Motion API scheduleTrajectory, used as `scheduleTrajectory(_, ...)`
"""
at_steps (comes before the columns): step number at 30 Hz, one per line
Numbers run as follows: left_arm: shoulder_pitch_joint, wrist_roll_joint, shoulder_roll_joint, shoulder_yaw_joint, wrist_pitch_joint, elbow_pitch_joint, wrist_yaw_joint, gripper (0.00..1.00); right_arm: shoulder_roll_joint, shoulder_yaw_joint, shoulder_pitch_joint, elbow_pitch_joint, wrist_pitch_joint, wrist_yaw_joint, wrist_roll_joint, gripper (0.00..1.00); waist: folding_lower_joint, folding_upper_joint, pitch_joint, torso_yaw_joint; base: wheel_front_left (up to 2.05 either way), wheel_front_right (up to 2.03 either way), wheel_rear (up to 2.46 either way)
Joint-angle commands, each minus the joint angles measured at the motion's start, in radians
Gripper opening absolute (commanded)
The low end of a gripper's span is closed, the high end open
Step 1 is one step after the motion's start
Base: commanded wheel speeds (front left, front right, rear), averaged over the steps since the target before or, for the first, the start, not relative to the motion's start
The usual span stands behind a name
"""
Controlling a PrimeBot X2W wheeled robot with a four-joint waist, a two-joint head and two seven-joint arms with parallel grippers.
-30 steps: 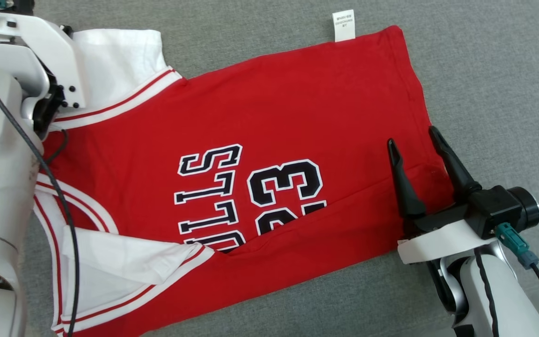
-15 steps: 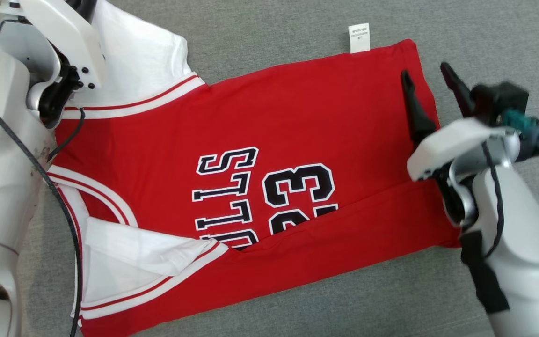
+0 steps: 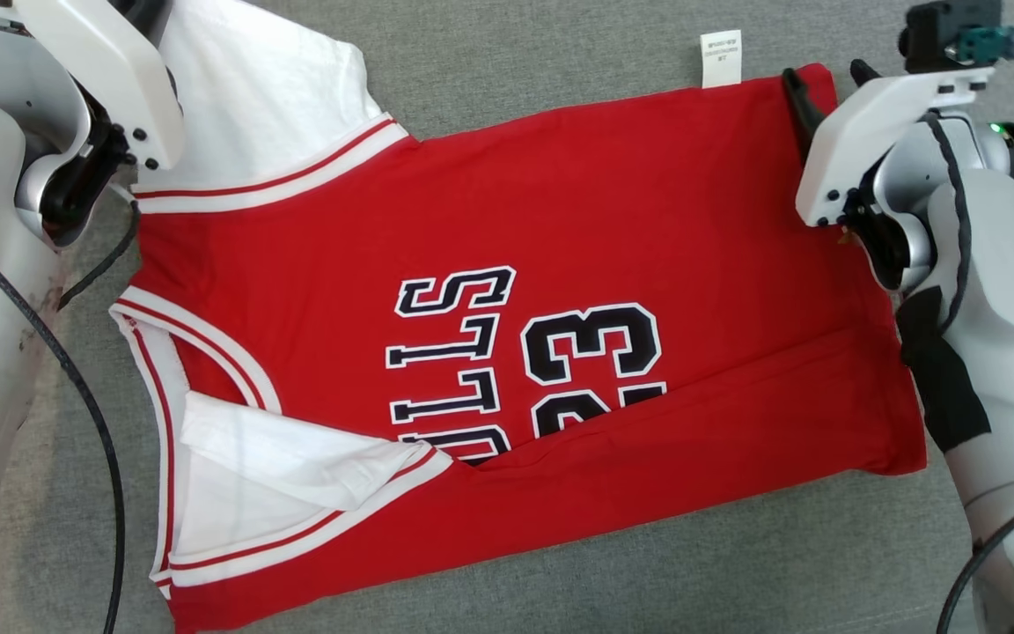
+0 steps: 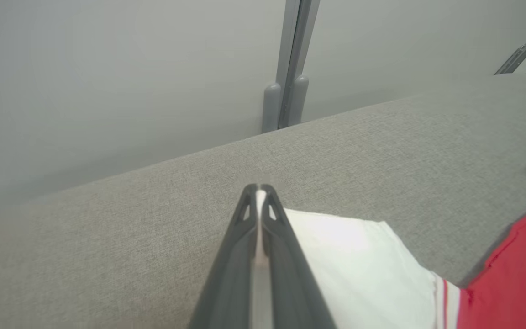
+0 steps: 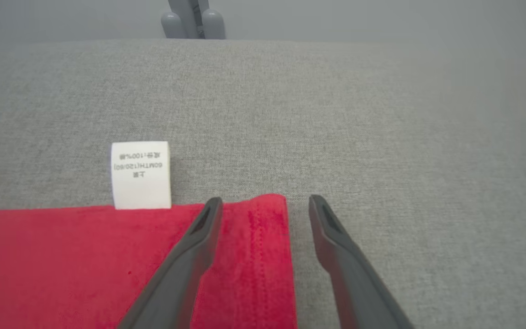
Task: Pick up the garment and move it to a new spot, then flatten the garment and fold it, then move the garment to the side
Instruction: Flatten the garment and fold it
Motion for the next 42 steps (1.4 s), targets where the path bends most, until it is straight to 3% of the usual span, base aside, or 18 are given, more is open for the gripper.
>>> scheduleTrajectory(1, 0.003, -0.005, 0.008, 0.001, 0.0, -0.007, 0.0, 0.0, -0.008, -0.002, -0.023, 0.016, 0.01, 0.0, 0.002, 0.95, 0.0, 0.0, 0.001, 0.002, 0.0, 0.0, 0.0)
scheduleTrajectory(5, 0.016, -0.008, 0.016, -0.003, 0.007, -0.026, 0.006, 0.0, -0.011, 0.008, -0.071, 0.086, 0.047, 0.0, -0.003, 0.93, 0.0, 0.0, 0.0, 0.008, 0.0, 0.0, 0.0)
scheduleTrajectory(6, 0.019, -0.009, 0.018, -0.004, 0.009, -0.03, 0.008, 0.0, -0.014, 0.006, -0.082, 0.102, 0.052, 0.0, -0.01, 0.78, 0.0, 0.0, 0.0, 0.009, 0.0, 0.0, 0.0)
scheduleTrajectory(7, 0.022, -0.009, 0.019, -0.005, 0.012, -0.035, 0.01, 0.0, -0.013, 0.004, -0.09, 0.118, 0.057, 0.0, -0.014, 0.49, 0.0, 0.0, -0.001, 0.011, 0.0, 0.0, 0.0)
scheduleTrajectory(8, 0.023, -0.01, 0.019, -0.006, 0.014, -0.038, 0.01, 0.0, -0.011, 0.001, -0.098, 0.132, 0.058, 0.0, -0.018, 0.38, 0.0, 0.0, -0.002, 0.013, 0.0, 0.0, 0.0)
scheduleTrajectory(9, 0.024, -0.012, 0.021, -0.007, 0.016, -0.041, 0.012, 0.0, -0.01, -0.002, -0.105, 0.143, 0.062, 0.0, -0.019, 0.15, 0.0, 0.0, -0.002, 0.015, 0.0, 0.0, 0.0)
scheduleTrajectory(10, 0.023, -0.011, 0.022, -0.007, 0.018, -0.043, 0.013, 0.0, -0.009, -0.004, -0.113, 0.158, 0.066, 0.0, -0.022, 0.0, 0.0, 0.0, -0.002, 0.016, 0.0, 0.0, 0.0)
scheduleTrajectory(23, 0.038, -0.004, 0.04, -0.009, -0.01, -0.068, 0.023, 0.0, -0.002, -0.038, -0.157, 0.24, 0.011, 0.0, -0.043, 0.0, 0.0, 0.0, -0.009, 0.027, 0.0, 0.0, 0.0)
scheduleTrajectory(24, 0.041, -0.006, 0.042, -0.009, -0.009, -0.068, 0.025, 0.0, -0.001, -0.043, -0.159, 0.249, 0.008, 0.0, -0.046, 0.29, 0.0, 0.0, -0.01, 0.026, 0.0, 0.0, 0.0)
scheduleTrajectory(25, 0.044, -0.007, 0.044, -0.01, -0.008, -0.068, 0.026, 0.0, 0.001, -0.049, -0.159, 0.259, 0.011, 0.0, -0.045, 1.0, 0.0, 0.0, -0.013, 0.025, 0.0, 0.0, 0.0)
scheduleTrajectory(33, 0.061, -0.015, 0.052, -0.016, 0.001, -0.066, 0.034, 0.0, 0.013, -0.058, -0.158, 0.316, 0.045, 0.0, -0.063, 1.0, 0.0, 0.0, -0.033, 0.016, 0.0, 0.0, 0.0)
scheduleTrajectory(34, 0.063, -0.016, 0.052, -0.017, 0.001, -0.067, 0.035, 0.0, 0.014, -0.056, -0.158, 0.318, 0.044, 0.0, -0.061, 0.87, 0.0, 0.0, -0.036, 0.016, 0.0, 0.0, 0.0)
scheduleTrajectory(35, 0.065, -0.017, 0.052, -0.018, 0.002, -0.068, 0.034, 0.0, 0.015, -0.055, -0.158, 0.32, 0.042, 0.0, -0.059, 0.55, 0.0, 0.0, -0.038, 0.015, 0.0, 0.0, 0.0)
scheduleTrajectory(36, 0.064, -0.018, 0.051, -0.018, 0.002, -0.068, 0.033, 0.0, 0.016, -0.051, -0.157, 0.321, 0.041, 0.0, -0.058, 0.41, 0.0, 0.0, -0.04, 0.015, 0.0, 0.0, 0.0)
scheduleTrajectory(37, 0.063, -0.018, 0.051, -0.018, 0.003, -0.069, 0.033, 0.0, 0.017, -0.048, -0.155, 0.324, 0.041, 0.0, -0.057, 0.09, 0.0, 0.0, -0.041, 0.015, 0.0, 0.0, 0.0)
scheduleTrajectory(38, 0.063, -0.019, 0.05, -0.019, 0.003, -0.069, 0.033, 0.0, 0.018, -0.047, -0.154, 0.326, 0.042, 0.0, -0.055, 0.0, 0.0, 0.0, -0.042, 0.016, 0.0, 0.0, 0.0)
scheduleTrajectory(42, 0.061, -0.022, 0.052, -0.019, -0.007, -0.07, 0.033, 0.0, 0.02, -0.042, -0.16, 0.333, 0.042, 0.0, -0.046, 0.0, 0.0, 0.0, -0.039, 0.019, 0.0, 0.0, 0.0)
